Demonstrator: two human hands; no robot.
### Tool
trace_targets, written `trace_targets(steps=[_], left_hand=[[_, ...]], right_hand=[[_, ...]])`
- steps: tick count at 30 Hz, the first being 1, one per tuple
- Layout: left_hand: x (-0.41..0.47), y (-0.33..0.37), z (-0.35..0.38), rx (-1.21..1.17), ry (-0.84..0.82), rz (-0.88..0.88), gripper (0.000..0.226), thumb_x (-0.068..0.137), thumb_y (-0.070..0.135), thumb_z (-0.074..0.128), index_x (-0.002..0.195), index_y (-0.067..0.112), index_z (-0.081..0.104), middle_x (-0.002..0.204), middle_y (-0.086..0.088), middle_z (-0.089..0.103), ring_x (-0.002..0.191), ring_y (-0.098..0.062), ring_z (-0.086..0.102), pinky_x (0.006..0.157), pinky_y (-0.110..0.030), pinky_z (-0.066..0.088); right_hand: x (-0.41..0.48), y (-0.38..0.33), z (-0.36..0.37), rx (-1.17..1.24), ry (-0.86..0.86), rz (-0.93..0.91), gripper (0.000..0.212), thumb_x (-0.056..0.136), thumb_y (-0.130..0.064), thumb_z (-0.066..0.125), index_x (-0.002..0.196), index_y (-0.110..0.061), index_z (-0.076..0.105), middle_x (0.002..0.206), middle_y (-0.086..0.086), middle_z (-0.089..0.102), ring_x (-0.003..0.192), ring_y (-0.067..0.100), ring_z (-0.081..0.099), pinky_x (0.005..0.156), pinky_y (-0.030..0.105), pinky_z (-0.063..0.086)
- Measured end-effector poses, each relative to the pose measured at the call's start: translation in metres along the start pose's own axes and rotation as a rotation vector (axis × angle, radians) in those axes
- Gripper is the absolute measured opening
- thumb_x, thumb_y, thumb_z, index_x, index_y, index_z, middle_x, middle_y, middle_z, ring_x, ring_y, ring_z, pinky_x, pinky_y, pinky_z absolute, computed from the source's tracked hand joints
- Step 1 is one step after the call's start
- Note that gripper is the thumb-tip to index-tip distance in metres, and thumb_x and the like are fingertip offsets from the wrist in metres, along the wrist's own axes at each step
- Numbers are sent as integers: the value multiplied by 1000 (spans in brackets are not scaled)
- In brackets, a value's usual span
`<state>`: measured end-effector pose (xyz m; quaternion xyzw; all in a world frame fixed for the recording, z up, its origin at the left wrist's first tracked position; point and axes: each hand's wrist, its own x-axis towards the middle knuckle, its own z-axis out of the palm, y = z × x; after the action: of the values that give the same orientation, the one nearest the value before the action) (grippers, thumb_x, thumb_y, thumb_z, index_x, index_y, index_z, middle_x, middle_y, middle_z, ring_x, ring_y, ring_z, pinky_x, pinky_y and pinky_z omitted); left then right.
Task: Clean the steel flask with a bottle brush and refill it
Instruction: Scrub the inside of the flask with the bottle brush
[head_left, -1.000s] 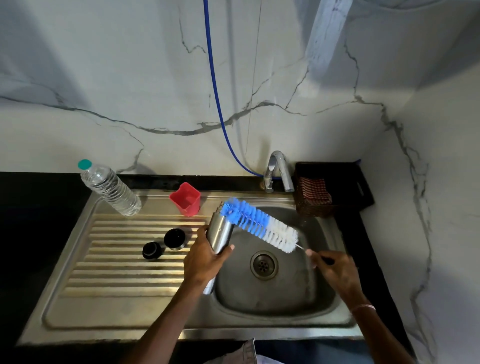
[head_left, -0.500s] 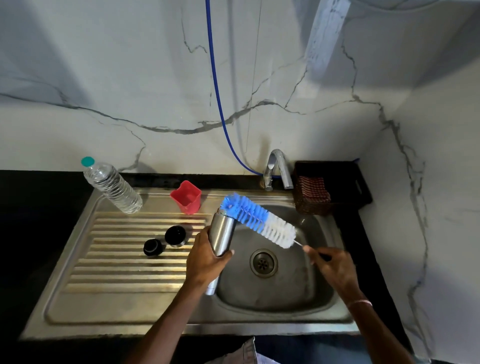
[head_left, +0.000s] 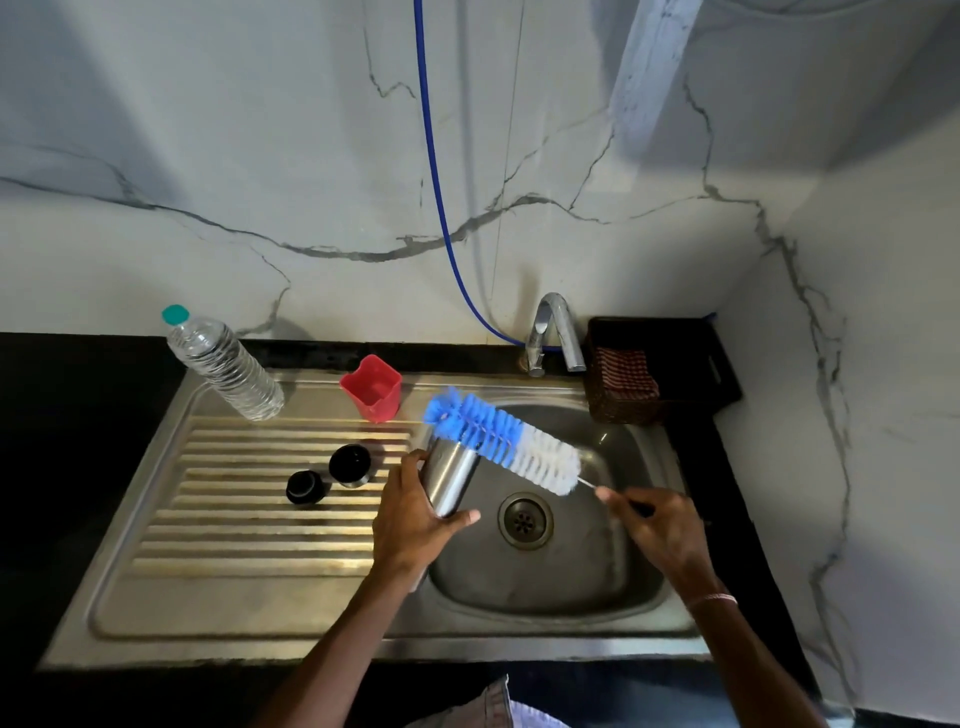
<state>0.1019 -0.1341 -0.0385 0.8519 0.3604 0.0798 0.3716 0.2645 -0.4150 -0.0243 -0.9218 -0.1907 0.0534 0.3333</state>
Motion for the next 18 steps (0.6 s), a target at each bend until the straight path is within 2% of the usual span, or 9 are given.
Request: trace_targets(steps=[4,7,10,13,15,18], left_hand=[[-3,10,6,60,-5,12,110,53,57,95,141,26,36,137,0,51,125,-24,52,91,-43,54],[1,8,2,101,14,-16,109,53,59,95,140,24,38,136,-1,53,126,-26,52,89,-43,54],[6,1,-7,50,60,-90,103,51,57,96,130,19,43,127,-4,57,120,-29,57,85,-43,55],[8,-5,-12,46,79,-116,104,51,55,97,131,16,43,125,-5,58,118,-30,58,85,-44,55],[7,-3,-9,93,69,-91,104,52,56,97,131,18,41,129,-6,56,121,-29,56,84,-45,55],[3,6,-3,191,54,-43,105,56,56,95,137,19,40,136,-6,52,127,-29,53,88,-46,55]], right_hand=[[9,-34,23,-58,-10,-61,66,82,-84,52,64,-23,67,55,-8,61,53,10,59,55,32,49],[9,-34,27,-80,-11,-49,73,79,-88,47,63,-19,65,52,-6,58,51,13,57,54,32,47],[-1,-12,13,-5,-34,3,73,74,-92,46,61,-24,68,55,-8,64,53,11,61,55,32,49],[-8,-5,4,35,-15,15,69,72,-95,45,56,-32,66,54,-14,63,51,5,60,50,23,43],[-4,-12,11,6,-34,28,71,72,-96,44,58,-30,68,55,-13,64,53,5,61,54,28,47],[6,-40,32,-51,-38,16,69,78,-90,48,68,-25,68,57,-7,62,59,14,62,61,33,51]])
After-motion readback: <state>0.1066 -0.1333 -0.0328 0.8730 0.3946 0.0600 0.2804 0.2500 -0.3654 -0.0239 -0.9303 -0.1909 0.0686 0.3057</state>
